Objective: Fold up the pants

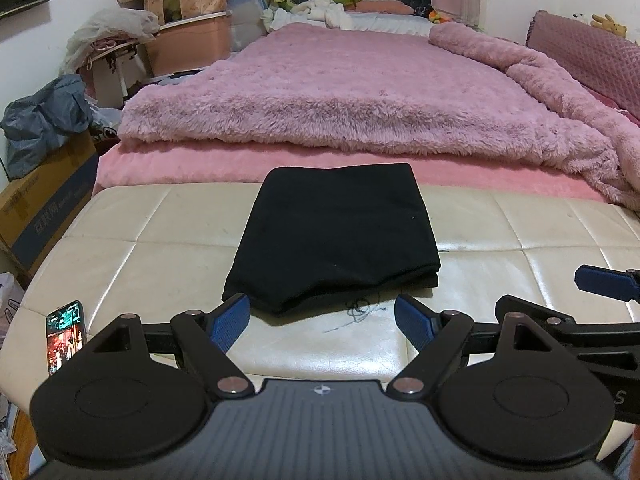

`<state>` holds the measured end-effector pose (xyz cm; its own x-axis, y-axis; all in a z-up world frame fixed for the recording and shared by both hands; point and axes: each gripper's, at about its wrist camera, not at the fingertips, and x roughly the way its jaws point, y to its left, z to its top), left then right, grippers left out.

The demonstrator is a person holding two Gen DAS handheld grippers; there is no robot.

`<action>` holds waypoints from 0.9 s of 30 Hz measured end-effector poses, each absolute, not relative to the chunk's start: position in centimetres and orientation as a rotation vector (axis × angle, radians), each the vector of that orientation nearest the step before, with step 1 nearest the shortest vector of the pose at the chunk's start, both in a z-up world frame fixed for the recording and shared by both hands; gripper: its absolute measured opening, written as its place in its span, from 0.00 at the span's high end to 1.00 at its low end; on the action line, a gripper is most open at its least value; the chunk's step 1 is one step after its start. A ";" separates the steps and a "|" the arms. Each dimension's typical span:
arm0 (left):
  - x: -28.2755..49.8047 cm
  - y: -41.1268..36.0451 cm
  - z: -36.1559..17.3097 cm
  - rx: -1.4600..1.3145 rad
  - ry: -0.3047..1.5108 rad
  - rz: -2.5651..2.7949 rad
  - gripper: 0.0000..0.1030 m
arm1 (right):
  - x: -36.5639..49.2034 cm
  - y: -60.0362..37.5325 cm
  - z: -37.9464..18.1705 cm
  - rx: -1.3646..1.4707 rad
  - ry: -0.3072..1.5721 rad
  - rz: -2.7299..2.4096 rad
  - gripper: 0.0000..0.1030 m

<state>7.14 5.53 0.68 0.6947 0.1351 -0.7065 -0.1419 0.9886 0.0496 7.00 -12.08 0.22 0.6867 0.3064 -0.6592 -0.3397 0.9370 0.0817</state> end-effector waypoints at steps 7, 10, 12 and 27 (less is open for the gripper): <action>7.2 5.5 0.8 -0.005 0.786 0.154 0.07 | 6.9 -12.0 0.3 -0.048 0.728 0.366 0.20; 7.3 5.5 0.9 -0.002 0.786 0.154 0.07 | 6.9 -12.0 0.3 -0.046 0.729 0.366 0.20; 7.3 5.5 0.9 -0.003 0.786 0.153 0.07 | 6.9 -11.9 0.4 -0.045 0.729 0.367 0.20; 7.3 5.6 0.9 -0.002 0.789 0.153 0.07 | 6.8 -11.9 0.3 -0.046 0.731 0.369 0.21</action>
<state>7.29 5.59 0.87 0.6937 0.1366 -0.7072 -0.1382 0.9888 0.0554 6.80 -11.91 0.34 0.6832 0.3128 -0.6599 -0.3445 0.9348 0.0865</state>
